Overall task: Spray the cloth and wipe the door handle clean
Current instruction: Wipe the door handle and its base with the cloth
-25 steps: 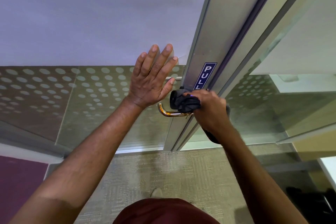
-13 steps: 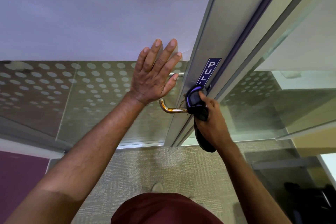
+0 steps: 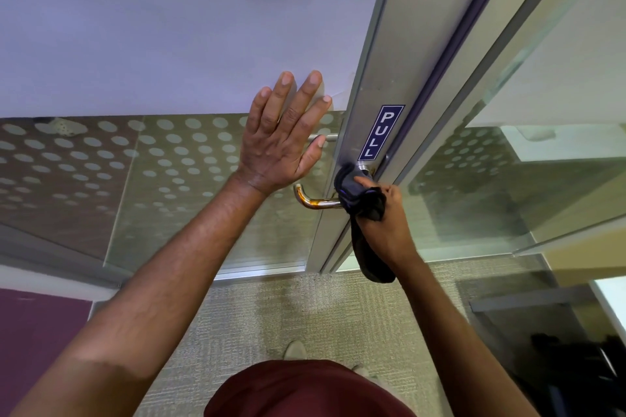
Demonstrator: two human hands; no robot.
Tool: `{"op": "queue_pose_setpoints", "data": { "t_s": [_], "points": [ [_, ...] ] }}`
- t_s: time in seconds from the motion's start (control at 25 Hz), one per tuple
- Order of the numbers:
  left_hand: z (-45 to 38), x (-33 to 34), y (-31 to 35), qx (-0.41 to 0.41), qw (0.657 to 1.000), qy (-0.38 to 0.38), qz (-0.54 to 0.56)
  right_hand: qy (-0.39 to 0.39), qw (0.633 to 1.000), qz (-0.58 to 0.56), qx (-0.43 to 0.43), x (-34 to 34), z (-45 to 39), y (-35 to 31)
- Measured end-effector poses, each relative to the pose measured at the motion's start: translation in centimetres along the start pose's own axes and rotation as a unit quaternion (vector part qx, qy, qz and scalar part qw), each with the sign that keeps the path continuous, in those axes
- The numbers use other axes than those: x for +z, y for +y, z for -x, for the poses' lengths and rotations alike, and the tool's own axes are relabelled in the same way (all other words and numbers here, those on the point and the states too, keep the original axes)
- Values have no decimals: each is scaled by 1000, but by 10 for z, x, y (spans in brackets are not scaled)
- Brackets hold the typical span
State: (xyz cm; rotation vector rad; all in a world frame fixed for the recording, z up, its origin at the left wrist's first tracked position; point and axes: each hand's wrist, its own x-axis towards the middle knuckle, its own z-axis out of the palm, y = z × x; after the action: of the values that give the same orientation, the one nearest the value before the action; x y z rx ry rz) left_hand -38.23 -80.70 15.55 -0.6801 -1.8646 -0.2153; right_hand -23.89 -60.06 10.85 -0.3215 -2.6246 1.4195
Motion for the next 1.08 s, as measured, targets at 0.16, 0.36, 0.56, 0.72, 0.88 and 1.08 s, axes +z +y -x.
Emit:
{"op": "queue_pose_setpoints", "data": {
  "t_s": [0.16,0.36,0.56,0.72,0.88,1.08],
  "points": [
    [-1,-2,2,-1,1000,-7,3,38,999,-28,16,17,17,-6],
    [0,-1,1,0,1000,-11,6,45,981,171,-84,71,46,-24],
    [1,-2,-1,8,1000,-12,-1,103,966,222,-85,51,38,-10],
    [1,-3,1,7,1000,-12,-4,127,975,181,-14,29,30,11],
    [2,-1,0,1,1000,-10,1,104,959,251,-78,57,37,-8],
    [1,0,-1,5,1000,-13,-1,130,904,378,-149,60,31,-9]
  ]
}}
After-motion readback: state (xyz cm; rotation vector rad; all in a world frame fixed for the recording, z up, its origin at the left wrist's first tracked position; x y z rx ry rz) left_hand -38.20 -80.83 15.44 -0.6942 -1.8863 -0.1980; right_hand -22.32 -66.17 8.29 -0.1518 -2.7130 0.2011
